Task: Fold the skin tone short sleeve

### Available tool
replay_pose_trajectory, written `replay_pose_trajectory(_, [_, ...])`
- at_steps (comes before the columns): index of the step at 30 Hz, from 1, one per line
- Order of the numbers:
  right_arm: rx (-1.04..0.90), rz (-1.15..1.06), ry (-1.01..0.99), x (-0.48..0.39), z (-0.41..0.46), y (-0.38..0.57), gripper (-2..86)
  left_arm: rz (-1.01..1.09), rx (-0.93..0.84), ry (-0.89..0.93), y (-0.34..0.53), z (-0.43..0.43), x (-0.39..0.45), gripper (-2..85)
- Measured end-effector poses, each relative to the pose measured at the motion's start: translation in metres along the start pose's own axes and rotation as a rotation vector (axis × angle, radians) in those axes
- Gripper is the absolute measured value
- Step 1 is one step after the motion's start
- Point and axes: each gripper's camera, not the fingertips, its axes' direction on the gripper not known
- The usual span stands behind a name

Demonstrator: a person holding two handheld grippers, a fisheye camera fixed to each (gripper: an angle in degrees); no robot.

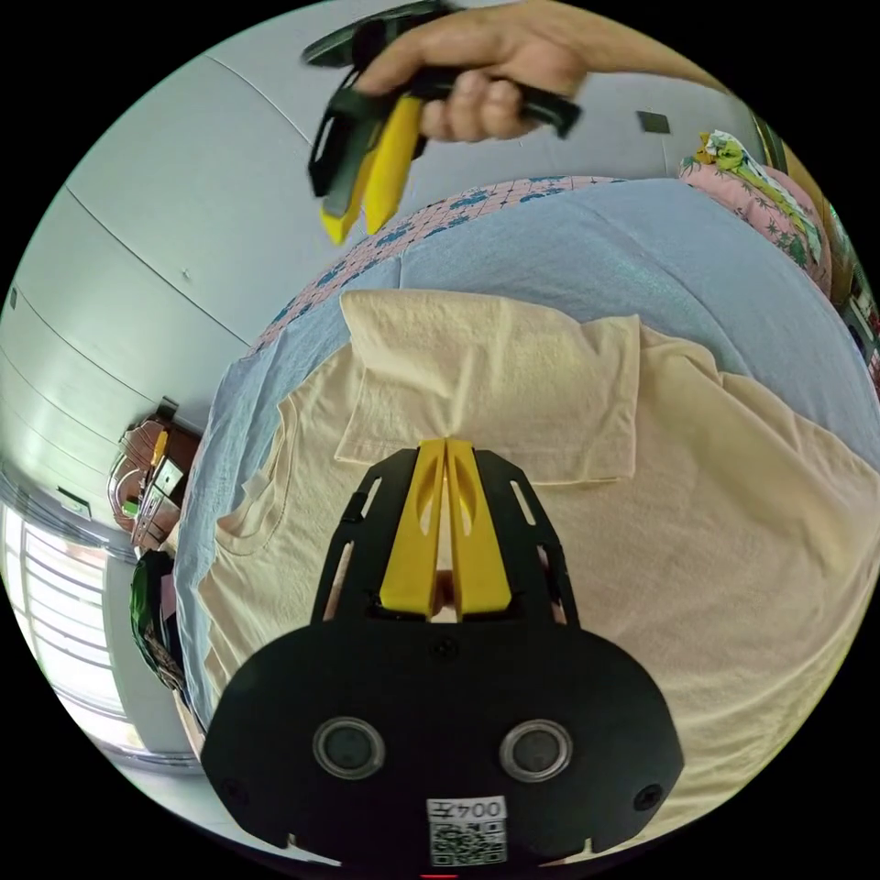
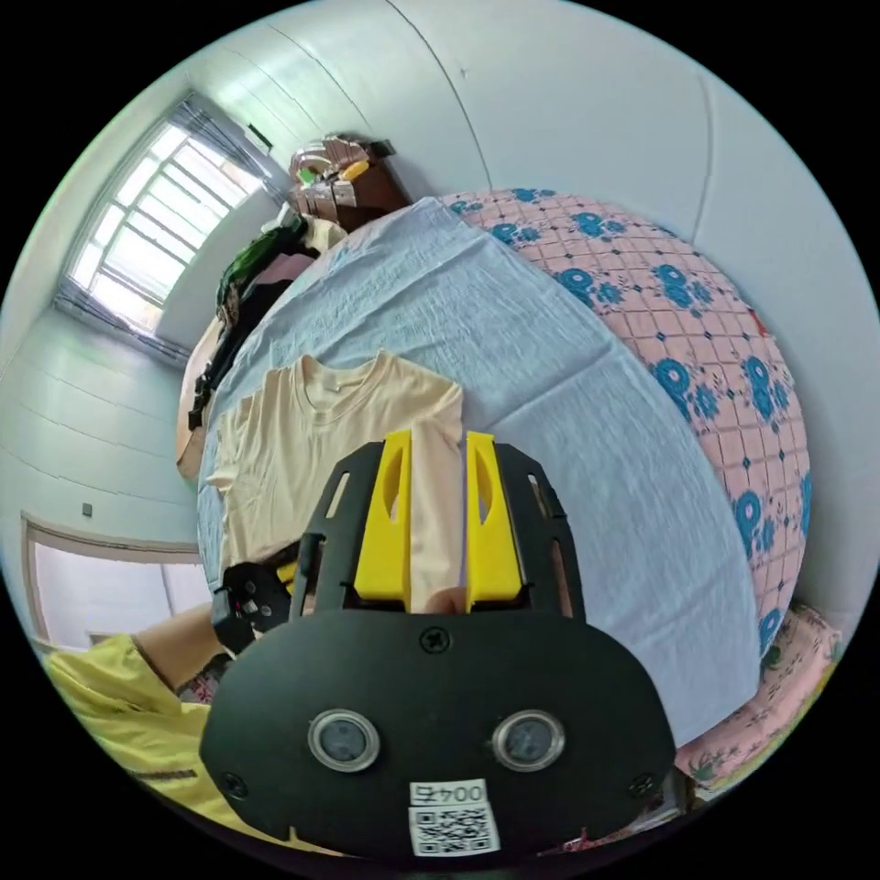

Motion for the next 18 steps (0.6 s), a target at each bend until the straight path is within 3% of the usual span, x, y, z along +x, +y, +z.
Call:
replay_pose_trajectory(4, [-0.250,-0.039,0.040,-0.004,0.022,-0.067,10.4,-0.007,0.000,0.015,-0.001,0.001,-0.003,0.2])
replay_pose_trajectory(10, [-0.476,-0.090,0.165,-0.004,0.046,-0.095,9.1,-0.033,0.001,0.067,-0.002,0.004,-0.015,0.3])
replay_pose_trajectory(12, [-0.513,-0.111,0.214,0.003,0.049,-0.097,3.4,-0.039,0.003,0.077,-0.003,0.005,-0.018,0.3])
replay_pose_trajectory(18, [-0.401,0.017,0.230,0.062,0.043,-0.091,4.6,-0.008,0.018,0.061,-0.005,0.004,-0.021,0.4])
